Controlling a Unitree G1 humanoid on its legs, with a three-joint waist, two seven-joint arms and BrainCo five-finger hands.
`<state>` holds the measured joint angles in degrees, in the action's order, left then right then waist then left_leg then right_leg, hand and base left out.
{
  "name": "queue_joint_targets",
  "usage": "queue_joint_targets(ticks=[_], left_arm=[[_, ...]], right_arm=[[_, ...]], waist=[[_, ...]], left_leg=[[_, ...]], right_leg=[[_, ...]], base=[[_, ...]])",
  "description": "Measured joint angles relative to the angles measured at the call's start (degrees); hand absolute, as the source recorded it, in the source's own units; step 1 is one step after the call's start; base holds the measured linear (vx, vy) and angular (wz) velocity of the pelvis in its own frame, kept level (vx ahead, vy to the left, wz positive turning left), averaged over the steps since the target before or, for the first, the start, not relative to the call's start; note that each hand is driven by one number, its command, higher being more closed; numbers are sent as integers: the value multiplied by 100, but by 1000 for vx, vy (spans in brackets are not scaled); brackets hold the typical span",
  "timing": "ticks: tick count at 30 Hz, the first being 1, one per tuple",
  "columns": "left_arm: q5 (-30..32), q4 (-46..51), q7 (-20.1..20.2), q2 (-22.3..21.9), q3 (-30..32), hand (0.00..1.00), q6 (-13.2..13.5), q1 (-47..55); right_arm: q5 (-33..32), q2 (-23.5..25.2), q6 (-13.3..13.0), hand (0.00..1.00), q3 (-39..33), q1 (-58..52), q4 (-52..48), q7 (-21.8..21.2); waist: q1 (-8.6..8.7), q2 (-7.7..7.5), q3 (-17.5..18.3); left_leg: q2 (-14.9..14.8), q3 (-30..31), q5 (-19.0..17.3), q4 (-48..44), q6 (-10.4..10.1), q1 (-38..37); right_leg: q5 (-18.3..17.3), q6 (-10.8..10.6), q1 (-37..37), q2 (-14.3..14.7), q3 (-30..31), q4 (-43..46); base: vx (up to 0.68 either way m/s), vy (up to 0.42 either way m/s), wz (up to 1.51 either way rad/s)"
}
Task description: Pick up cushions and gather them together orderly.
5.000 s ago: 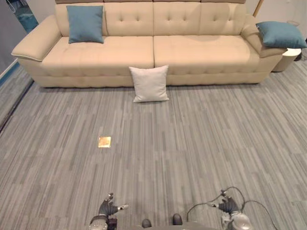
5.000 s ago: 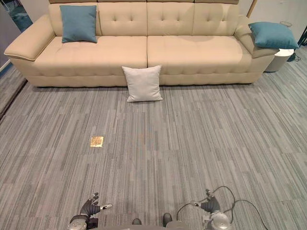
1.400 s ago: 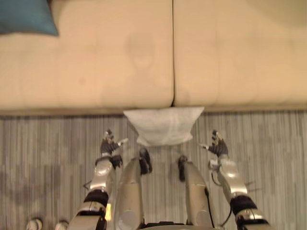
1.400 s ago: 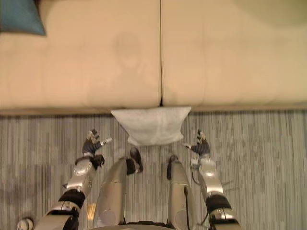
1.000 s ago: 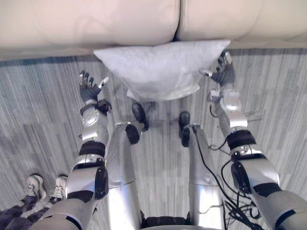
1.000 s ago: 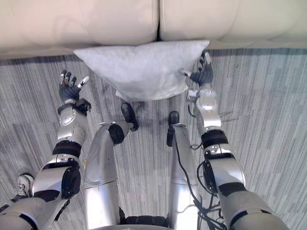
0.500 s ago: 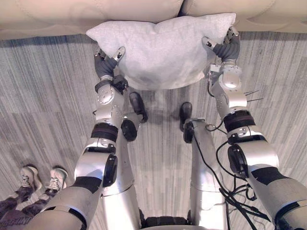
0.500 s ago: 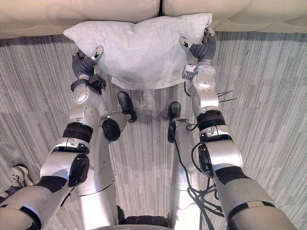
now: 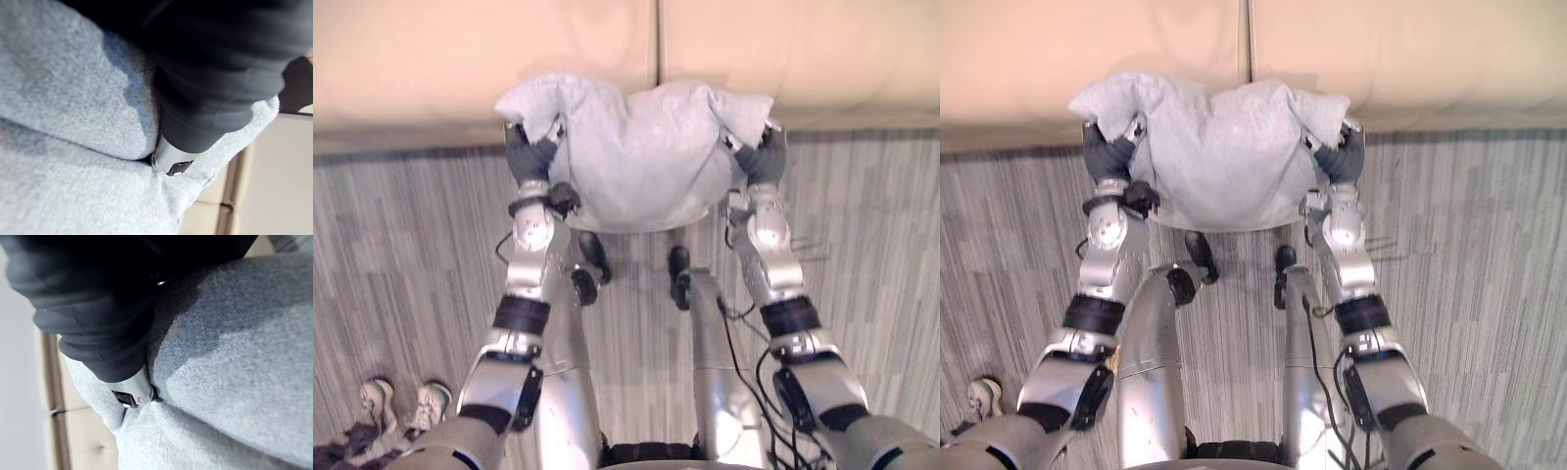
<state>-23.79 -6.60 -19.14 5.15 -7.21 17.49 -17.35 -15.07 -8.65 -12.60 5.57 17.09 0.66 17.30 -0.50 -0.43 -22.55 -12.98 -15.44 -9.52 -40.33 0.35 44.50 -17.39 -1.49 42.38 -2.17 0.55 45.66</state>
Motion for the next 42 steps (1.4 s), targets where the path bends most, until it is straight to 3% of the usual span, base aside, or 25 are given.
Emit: queue_joint_targets(ticks=[5,8,16,19,20,21,23,25,27,29,30,31,32,33,35,37,38,39,42], left_arm=[[97,431,506,-64,-237,100,44,1745],[96,451,665,-55,-236,100,46,2276],[107,450,800,-29,-236,100,18,2548],[209,446,799,-17,-236,100,-41,2548],[223,430,799,-5,-240,100,-99,2542],[261,397,799,68,-297,100,-158,2549],[320,377,799,163,-351,100,-221,2557],[367,379,799,210,-356,100,-237,2565],[370,379,799,260,-356,100,-222,2553],[370,376,800,420,-366,100,-226,2583],[370,375,800,459,-385,100,-228,2594],[371,325,804,450,-460,100,-242,2604],[373,247,825,314,-533,100,-260,2632],[382,213,883,271,-571,100,-260,2637],[425,117,933,211,-580,100,-262,2601],[424,89,1021,163,-586,100,-277,2628],[424,86,1075,131,-600,100,-295,2699],[423,88,1110,125,-601,100,-295,2735],[423,101,1166,67,-608,100,-296,2725]], right_arm=[[378,101,-149,100,229,-1529,-1174,-563],[443,144,-208,100,371,-2008,-1250,-794],[412,32,-204,100,366,-2092,-868,-1059],[392,-50,-205,100,375,-2003,-795,-1113],[393,-88,-206,100,374,-1924,-668,-1114],[396,-139,-205,100,372,-1857,-486,-1112],[399,-149,-205,100,372,-1859,-361,-1112],[422,-210,-201,100,383,-1858,-302,-1122],[422,-308,-199,100,462,-1858,-301,-1131],[420,-328,-177,100,497,-1860,-215,-1209],[419,-330,-170,100,495,-1875,-202,-1225],[413,-369,-149,100,491,-1941,-196,-1228],[413,-511,-117,100,443,-1987,-195,-1232],[412,-544,-91,100,379,-2027,-193,-1236],[414,-533,-45,100,330,-2063,-196,-1235],[408,-530,-45,100,324,-2147,-244,-1234],[390,-532,-44,100,323,-2324,-428,-1233],[388,-527,-45,100,323,-2448,-608,-1231],[394,-508,-70,100,325,-2640,-1313,-1230]], waist=[[-25,-5,694],[-24,-6,992],[125,56,1254],[127,57,1258],[161,57,1257],[215,57,1251],[317,45,1243],[367,85,1267],[359,95,1278],[433,65,1304],[477,25,1316],[602,25,1325],[600,275,1379],[599,374,1437],[603,399,1453],[596,414,1444],[543,412,1434],[454,414,1437],[314,432,1450]], left_leg=[[196,-236,-8,884,-11,-1550],[306,-348,-26,1363,-41,-2159],[532,-365,-24,1851,-32,-2795],[596,-355,-262,1823,25,-2997],[594,-362,-359,1780,51,-3076],[638,-386,-540,1728,64,-3273],[760,-312,-613,1790,183,-3521],[811,-274,-670,1871,270,-3678],[869,-218,-668,2082,270,-3736],[1023,-69,-595,2448,156,-3888],[1091,3,-568,2465,97,-3936],[1183,205,-659,2400,-54,-4046],[1050,346,-682,2383,-157,-4060],[969,402,-669,2364,-227,-4071],[781,598,-481,1808,-551,-3890],[534,602,-335,674,-712,-3518],[217,470,15,-423,-639,-3218],[68,307,-24,-778,-595,-3119],[-101,-3,-323,-579,-167,-2805]], right_leg=[[111,-123,-1640,-96,-7,-1192],[269,-193,-2250,-94,116,-1828],[729,-368,-2999,-127,452,-2868],[724,-497,-2959,-160,622,-2551],[699,-602,-2807,-152,678,-2083],[745,-900,-2476,-136,764,-1078],[1031,-1025,-2145,-196,750,-141],[725,-645,-1927,-203,641,-87],[708,-511,-1729,-200,451,-837],[1368,-431,-1810,-184,270,-2824],[1562,-392,-1905,-194,288,-3209],[2243,-194,-2005,-227,467,-3234],[2084,-116,-1998,-135,328,-3036],[1986,-72,-1964,-80,240,-2925],[1800,80,-2151,-13,58,-2913],[1685,150,-2478,50,-93,-3045],[1541,240,-2872,103,-172,-3104],[1458,264,-3028,115,-176,-3101],[1200,261,-3144,-3,-119,-3073]], base=[[263,52,-2],[185,70,-20],[101,68,-23],[32,93,-38],[-7,85,-25],[-8,74,-12],[26,49,17],[71,28,19],[135,-10,11],[254,-73,34],[337,-153,66],[369,-168,63],[384,-156,55],[388,-113,27],[360,-132,25],[260,-105,25],[302,-57,14],[287,-30,2],[175,92,-4]])
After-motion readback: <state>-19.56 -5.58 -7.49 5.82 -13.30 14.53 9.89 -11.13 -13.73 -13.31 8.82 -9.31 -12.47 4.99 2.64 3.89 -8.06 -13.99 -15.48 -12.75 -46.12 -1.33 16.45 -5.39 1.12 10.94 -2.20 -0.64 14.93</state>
